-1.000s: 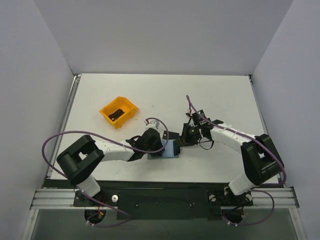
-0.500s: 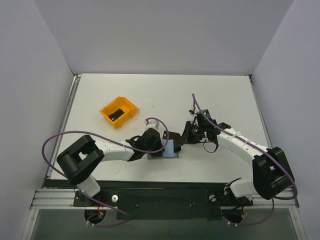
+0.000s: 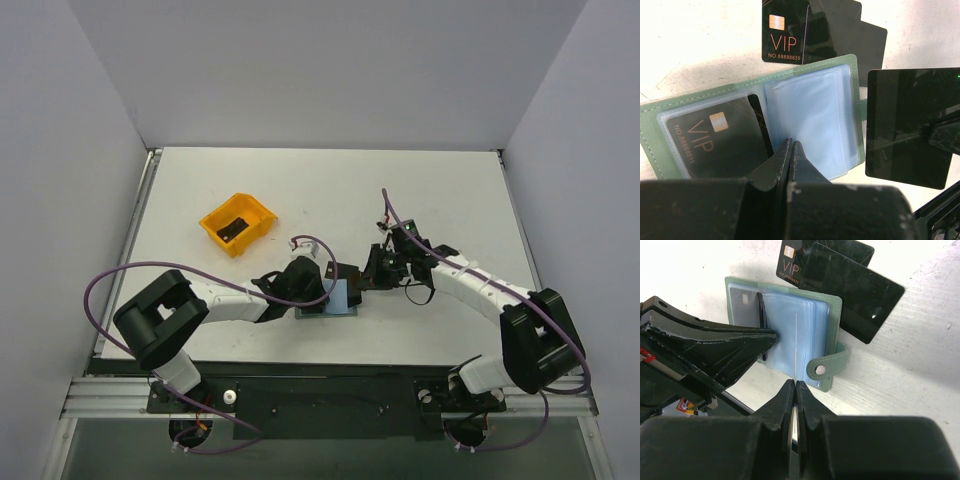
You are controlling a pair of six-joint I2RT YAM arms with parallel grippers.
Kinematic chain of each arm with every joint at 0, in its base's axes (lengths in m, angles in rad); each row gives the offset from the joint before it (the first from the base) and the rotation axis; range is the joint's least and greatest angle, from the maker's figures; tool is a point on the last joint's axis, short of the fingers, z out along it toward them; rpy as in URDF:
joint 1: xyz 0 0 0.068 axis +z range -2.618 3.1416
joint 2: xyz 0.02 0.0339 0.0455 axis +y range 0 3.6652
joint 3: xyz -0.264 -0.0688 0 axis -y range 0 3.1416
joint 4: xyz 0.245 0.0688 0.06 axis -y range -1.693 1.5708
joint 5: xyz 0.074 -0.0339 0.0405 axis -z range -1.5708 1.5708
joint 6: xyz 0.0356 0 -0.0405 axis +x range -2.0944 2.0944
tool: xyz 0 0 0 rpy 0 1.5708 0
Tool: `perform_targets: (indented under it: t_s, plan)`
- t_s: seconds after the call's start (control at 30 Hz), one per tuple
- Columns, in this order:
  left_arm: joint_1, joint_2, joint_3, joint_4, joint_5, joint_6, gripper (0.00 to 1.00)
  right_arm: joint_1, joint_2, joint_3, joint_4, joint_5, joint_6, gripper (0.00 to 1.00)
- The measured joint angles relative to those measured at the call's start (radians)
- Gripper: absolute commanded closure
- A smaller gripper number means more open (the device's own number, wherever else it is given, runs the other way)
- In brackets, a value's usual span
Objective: Put the credit cards into the card holder
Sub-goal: Turn over the card slot in the card holder.
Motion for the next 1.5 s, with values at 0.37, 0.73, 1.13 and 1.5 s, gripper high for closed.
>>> perform_targets:
  t_s: [0.37, 0.73, 1.13, 1.5]
  plan:
    - [0.0, 0.0, 0.0, 0.0, 0.0, 0.0, 1.0, 0.002, 0.047, 0.0, 0.024, -0.007, 0.0, 1.0]
    - [0.0, 0.0, 0.0, 0.0, 0.0, 0.0, 1.0, 0.01, 0.068, -0.007, 0.044, -0.006, -0.001, 1.0]
    - [0.001, 0.0, 0.0, 0.0, 0.0, 0.0, 1.0, 0.019, 0.08, -0.007, 0.043, -0.001, -0.012, 1.0]
    - [0.001, 0.0, 0.0, -0.001, 0.001, 0.0, 1.0, 0.03, 0.112, -0.007, 0.05, 0.001, -0.019, 1.0]
